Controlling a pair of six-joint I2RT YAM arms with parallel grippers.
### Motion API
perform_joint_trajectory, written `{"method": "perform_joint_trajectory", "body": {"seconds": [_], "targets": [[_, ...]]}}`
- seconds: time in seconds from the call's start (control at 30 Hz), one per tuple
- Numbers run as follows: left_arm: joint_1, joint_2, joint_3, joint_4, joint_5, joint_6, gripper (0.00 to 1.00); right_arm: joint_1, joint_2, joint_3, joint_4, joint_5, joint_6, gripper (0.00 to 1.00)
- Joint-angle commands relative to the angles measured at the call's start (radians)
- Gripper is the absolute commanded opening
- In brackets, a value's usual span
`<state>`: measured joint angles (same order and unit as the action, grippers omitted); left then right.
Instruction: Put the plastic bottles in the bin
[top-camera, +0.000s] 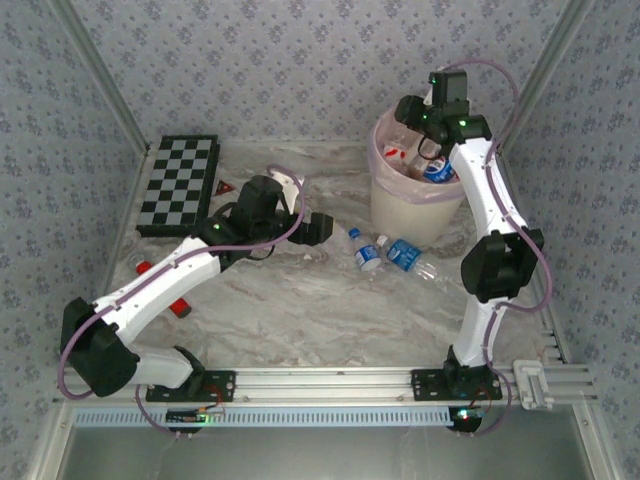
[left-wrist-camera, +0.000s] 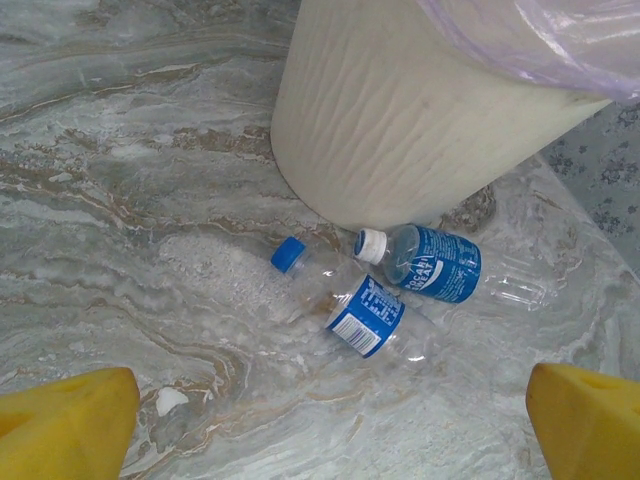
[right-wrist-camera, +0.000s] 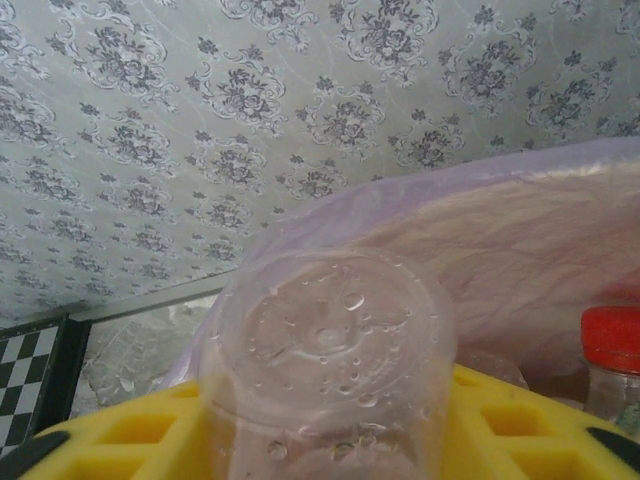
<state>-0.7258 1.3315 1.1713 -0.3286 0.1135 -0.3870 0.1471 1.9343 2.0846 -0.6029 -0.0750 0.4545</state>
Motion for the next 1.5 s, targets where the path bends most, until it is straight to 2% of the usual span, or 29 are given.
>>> {"method": "perform_joint_trajectory", "body": {"seconds": [0.0,0.2,0.4,0.57,0.8,0.97,1.13,1.2,1.3,1.37,1.47], "targets": [[0.006,-0.003,-0.005,-0.026,-0.018,0.002,0.99,0.005,0.052,0.098,-0.271,0.007,-0.017,0.60],[0.006,0.038,0.019,-0.024,-0.013,-0.021,0.99,-0.003,0.029,0.305,-0.455,0.073,-0.127,0.78],[0.007,0.083,0.050,-0.027,0.013,-0.033,0.99,-0.021,-0.081,0.250,-0.470,0.144,-0.177,0.82],[0.007,0.104,0.061,-0.011,0.034,-0.041,0.99,-0.008,-0.099,0.225,-0.402,0.091,-0.173,0.69],[-0.002,0.148,0.087,-0.042,0.078,-0.048,0.99,0.045,0.027,0.261,-0.356,0.064,-0.167,0.44],[-0.038,0.181,0.076,-0.021,0.077,-0.092,0.99,0.039,0.085,0.236,-0.305,0.049,-0.135,0.35],[-0.079,0.229,0.085,-0.018,0.055,-0.114,0.99,0.041,0.041,0.218,-0.319,0.062,-0.148,0.35],[-0.085,0.247,0.088,-0.016,0.058,-0.119,0.99,0.039,-0.003,0.222,-0.336,0.072,-0.159,0.40],[-0.086,0.267,0.105,-0.023,0.066,-0.116,0.99,0.032,-0.104,0.193,-0.370,0.097,-0.182,0.56],[-0.086,0.275,0.113,-0.023,0.066,-0.116,0.99,0.024,-0.198,0.117,-0.371,0.099,-0.192,0.64],[-0.085,0.298,0.127,-0.018,0.067,-0.134,0.99,0.002,-0.353,-0.050,-0.375,0.066,-0.197,0.69]]}}
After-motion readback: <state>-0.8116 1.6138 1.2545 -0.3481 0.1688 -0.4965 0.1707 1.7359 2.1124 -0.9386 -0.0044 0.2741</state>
